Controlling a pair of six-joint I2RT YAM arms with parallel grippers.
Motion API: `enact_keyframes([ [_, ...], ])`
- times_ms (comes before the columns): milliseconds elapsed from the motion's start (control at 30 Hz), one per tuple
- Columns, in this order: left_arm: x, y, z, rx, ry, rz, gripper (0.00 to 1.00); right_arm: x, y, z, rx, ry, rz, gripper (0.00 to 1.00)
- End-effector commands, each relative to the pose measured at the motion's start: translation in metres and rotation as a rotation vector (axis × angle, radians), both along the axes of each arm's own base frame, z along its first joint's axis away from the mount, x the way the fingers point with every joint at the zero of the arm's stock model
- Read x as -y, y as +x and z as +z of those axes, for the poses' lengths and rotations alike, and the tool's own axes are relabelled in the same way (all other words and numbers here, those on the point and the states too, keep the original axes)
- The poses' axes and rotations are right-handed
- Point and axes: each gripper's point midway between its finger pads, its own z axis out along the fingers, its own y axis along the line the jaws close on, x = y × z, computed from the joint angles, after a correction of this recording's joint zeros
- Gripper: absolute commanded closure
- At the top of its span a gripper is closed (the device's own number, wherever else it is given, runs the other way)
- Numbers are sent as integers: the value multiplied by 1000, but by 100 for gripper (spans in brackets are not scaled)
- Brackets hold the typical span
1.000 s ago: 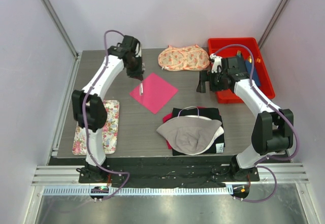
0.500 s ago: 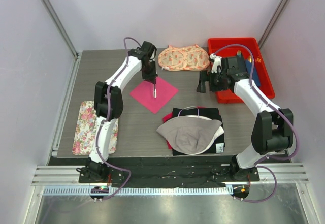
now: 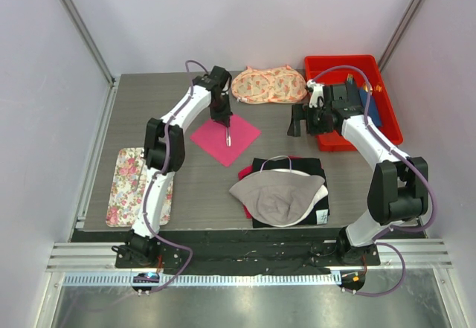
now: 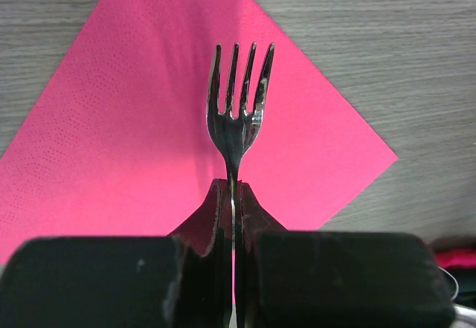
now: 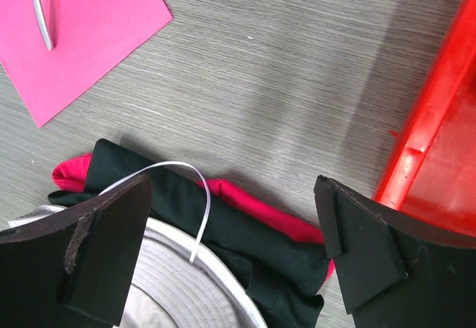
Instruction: Place the utensils on the paper napkin and roll it up
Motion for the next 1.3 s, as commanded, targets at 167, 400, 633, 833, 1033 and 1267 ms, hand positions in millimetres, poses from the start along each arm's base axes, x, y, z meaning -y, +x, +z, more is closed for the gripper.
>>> enact_keyframes([
  [167, -11, 23, -6, 41, 9, 32, 93, -5, 7, -1, 6, 18, -3, 0],
  [400, -13, 27, -16, 38, 14, 26, 90, -5, 8, -2, 3, 18, -3, 0],
  [633, -20, 30, -21, 24, 12, 52, 78, -5, 8, -2, 3, 18, -4, 1],
  [833, -23, 40, 15, 96, -13, 67, 59, -6, 8, 3, 9, 25, -4, 0],
  [1033, -24, 43, 102, 255, -57, 15, 50, -7, 6, 11, 25, 39, 1, 0],
  [1267, -66, -8, 156, 281, 20, -65, 52, -13, 2, 24, 53, 60, 20, 0],
])
